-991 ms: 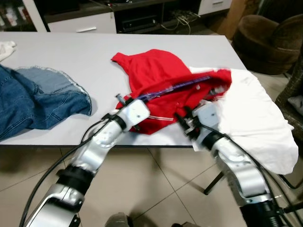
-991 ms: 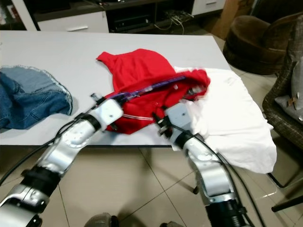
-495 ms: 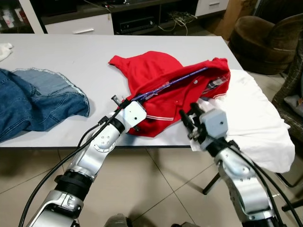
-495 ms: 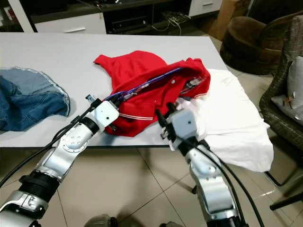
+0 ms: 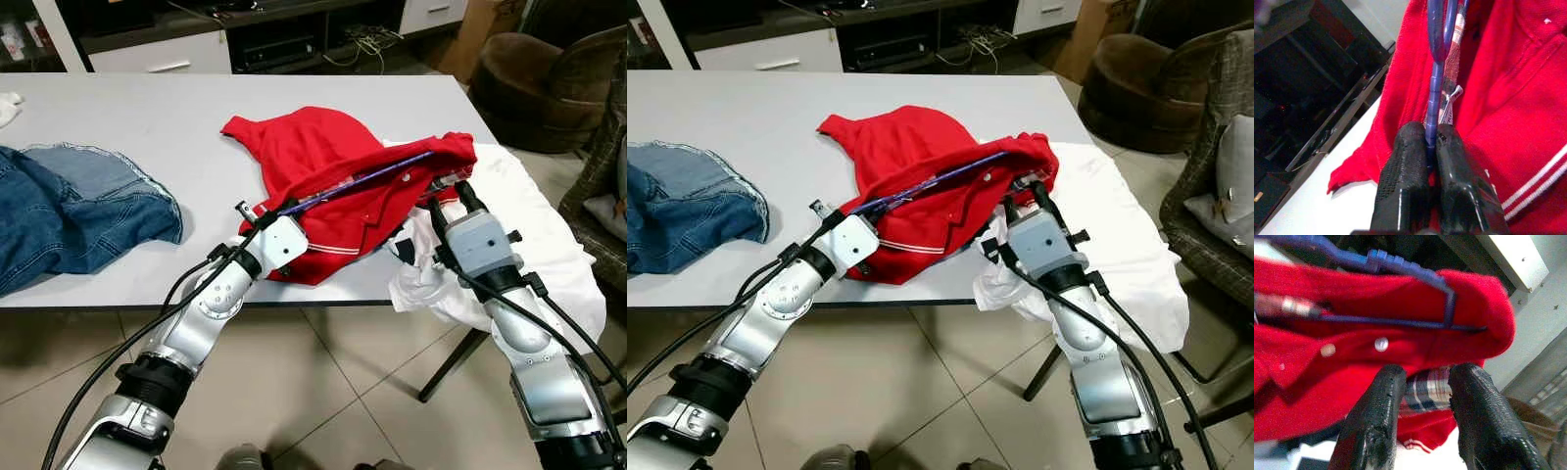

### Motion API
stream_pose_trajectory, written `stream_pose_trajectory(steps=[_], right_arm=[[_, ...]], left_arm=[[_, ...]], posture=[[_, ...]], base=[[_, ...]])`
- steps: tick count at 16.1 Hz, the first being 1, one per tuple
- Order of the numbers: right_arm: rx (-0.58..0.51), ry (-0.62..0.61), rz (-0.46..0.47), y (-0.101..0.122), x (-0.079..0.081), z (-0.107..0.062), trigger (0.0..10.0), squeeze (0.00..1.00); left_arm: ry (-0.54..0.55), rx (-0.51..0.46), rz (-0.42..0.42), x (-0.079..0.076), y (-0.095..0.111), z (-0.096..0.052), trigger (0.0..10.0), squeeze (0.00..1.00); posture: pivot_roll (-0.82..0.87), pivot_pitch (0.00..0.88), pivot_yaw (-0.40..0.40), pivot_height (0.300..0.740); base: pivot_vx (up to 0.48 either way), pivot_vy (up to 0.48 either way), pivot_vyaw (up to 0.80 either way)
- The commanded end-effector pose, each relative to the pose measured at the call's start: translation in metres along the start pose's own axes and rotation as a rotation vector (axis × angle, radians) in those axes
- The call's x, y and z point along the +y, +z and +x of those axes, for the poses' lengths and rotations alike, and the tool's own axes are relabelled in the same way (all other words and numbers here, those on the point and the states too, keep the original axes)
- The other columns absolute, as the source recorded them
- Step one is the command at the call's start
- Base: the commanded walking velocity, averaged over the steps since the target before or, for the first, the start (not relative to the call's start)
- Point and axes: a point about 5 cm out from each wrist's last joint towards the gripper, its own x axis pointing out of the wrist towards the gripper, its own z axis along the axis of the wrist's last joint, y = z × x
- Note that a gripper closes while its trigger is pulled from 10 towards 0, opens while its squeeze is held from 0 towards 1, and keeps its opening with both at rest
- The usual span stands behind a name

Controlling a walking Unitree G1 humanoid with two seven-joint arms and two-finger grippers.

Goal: Hang hanger

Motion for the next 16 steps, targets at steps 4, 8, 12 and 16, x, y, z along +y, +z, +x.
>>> stream_pose_trajectory(steps=[4, 8, 12, 16], right_arm=[[-0.13, -0.085, -0.158, 0.02, -0.014, 0.019, 10.0, 0.0], [-0.208, -0.147, -0.238, 0.032, -0.026, 0.023, 10.0, 0.98], [-0.191, -0.136, -0.28, 0.027, -0.025, 0.023, 10.0, 0.95], [-0.152, -0.079, -0.278, 0.015, -0.023, 0.029, 10.0, 0.62]], left_arm=[[0.013, 0.002, 0.023, 0.004, 0.0, 0.002, 10.0, 0.06], [0.014, 0.003, 0.029, 0.005, 0.0, 0.002, 10.0, 0.05], [0.012, -0.001, 0.033, 0.005, 0.0, 0.003, 10.0, 0.06], [0.011, -0.012, 0.034, 0.005, 0.003, 0.006, 10.0, 0.05]], posture=[[0.04, 0.012, 0.008, 0.74], [0.05, 0.011, 0.007, 0.74], [0.04, 0.01, 0.009, 0.74], [0.04, 0.005, 0.012, 0.74]], base=[[0.0, 0.0, 0.0], [0.0, 0.0, 0.0], [0.0, 0.0, 0.0], [0.0, 0.0, 0.0]])
